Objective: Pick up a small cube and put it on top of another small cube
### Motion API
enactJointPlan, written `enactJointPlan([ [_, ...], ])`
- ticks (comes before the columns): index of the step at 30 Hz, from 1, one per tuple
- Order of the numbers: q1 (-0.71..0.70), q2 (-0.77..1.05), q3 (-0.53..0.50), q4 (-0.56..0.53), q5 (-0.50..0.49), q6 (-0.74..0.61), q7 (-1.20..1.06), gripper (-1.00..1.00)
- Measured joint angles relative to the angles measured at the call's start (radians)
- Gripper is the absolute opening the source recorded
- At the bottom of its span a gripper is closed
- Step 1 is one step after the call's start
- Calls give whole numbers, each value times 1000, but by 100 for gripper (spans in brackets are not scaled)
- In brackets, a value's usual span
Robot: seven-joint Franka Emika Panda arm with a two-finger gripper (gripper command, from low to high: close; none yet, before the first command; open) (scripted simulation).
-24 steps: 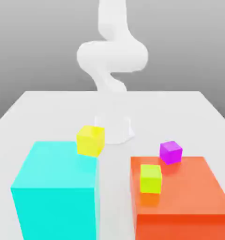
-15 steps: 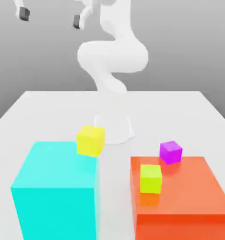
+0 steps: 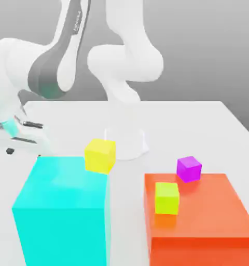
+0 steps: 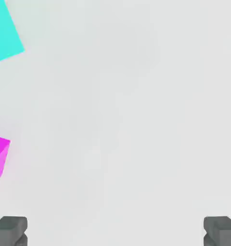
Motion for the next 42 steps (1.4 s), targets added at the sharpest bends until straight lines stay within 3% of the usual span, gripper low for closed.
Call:
enactJointPlan([
  [7,57,10,26,-226,77,301,175,0],
  [16,151,-141,110,-419,103,676,498,0],
  [20,158,-23,125,-418,168,791,474,0],
  [25,76,156,218,-387,219,940,439,0],
  [26,67,183,227,-383,218,962,439,-100],
  [33,63,186,230,-382,213,965,443,-100],
  [42,87,-103,191,-429,154,725,478,-100],
])
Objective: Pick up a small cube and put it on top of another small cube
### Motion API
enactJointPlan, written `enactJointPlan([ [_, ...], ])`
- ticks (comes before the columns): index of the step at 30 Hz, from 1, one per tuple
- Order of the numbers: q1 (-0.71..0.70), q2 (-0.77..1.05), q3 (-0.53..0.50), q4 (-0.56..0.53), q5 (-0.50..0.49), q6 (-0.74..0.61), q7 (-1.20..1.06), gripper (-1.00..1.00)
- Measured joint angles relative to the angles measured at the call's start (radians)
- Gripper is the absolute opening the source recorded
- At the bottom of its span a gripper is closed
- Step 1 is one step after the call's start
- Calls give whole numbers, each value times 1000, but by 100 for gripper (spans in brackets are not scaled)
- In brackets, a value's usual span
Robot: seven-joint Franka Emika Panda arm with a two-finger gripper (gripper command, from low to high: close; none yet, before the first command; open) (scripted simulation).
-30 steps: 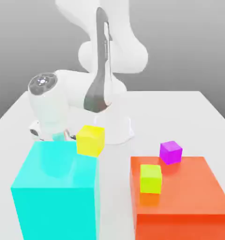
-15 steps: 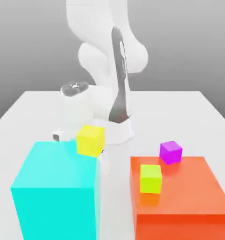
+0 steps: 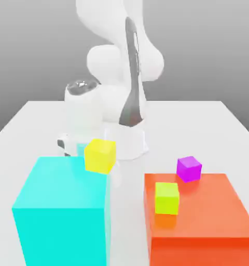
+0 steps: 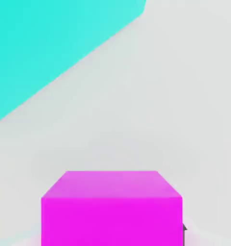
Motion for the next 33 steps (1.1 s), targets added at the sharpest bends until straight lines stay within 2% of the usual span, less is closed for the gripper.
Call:
enactJointPlan([
  [5,-91,6,-113,78,179,-162,-191,-100],
  [10,-177,-59,-226,242,292,-305,-336,-100],
  [16,-106,-189,-147,434,216,-557,-398,-100],
  [24,44,-326,61,613,63,-887,-438,-100],
  [26,66,-315,100,585,47,-889,-428,-100],
  [29,69,-273,119,510,44,-784,-425,-100],
  [30,69,-265,121,495,44,-762,-425,100],
  [33,69,-265,121,495,44,-762,-425,100],
])
